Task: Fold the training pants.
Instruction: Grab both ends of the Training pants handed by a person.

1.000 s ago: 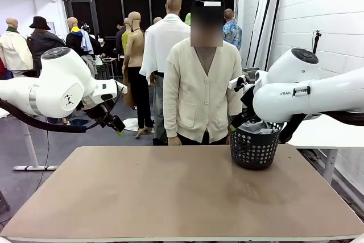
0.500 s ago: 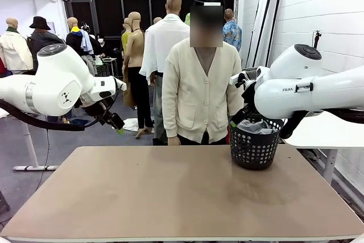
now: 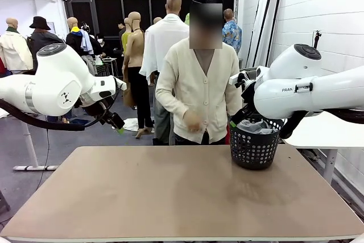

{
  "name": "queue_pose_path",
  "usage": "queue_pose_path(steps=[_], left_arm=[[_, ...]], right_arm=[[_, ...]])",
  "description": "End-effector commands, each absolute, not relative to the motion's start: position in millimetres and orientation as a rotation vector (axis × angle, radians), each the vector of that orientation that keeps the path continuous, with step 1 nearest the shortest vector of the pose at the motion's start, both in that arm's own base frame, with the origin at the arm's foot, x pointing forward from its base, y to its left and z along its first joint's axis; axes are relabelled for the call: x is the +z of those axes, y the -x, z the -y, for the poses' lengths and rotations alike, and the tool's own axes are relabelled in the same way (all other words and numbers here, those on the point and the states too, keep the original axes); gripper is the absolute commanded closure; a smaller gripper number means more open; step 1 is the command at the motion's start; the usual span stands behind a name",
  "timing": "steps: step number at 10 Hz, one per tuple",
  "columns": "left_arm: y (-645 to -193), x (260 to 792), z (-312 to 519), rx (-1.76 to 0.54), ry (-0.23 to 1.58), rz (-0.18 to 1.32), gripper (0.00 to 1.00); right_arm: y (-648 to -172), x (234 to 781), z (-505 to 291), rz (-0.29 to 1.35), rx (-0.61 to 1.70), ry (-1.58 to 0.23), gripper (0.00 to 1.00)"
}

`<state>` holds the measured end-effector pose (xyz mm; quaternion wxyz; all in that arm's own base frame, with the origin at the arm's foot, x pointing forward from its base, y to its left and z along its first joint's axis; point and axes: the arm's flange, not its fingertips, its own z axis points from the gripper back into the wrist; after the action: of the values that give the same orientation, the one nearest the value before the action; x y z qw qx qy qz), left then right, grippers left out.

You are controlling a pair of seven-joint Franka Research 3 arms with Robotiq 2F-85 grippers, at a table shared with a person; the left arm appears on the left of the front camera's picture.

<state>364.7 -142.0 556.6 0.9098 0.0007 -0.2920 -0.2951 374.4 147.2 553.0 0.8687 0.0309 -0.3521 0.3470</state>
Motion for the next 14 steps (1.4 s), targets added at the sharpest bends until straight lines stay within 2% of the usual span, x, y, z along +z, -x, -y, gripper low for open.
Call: queue_pose_path(steps=[1, 14], left_arm=[[-364.9, 556.2, 141.8, -0.608, 0.000, 0.598, 0.00], [-364.9, 556.2, 141.8, -0.608, 0.000, 0.598, 0.00]], right_arm=[[-374.9, 552.9, -146.0, 0.737, 0.725, -0.067, 0.00], [-374.9, 552.9, -146.0, 0.737, 0.725, -0.067, 0.00]])
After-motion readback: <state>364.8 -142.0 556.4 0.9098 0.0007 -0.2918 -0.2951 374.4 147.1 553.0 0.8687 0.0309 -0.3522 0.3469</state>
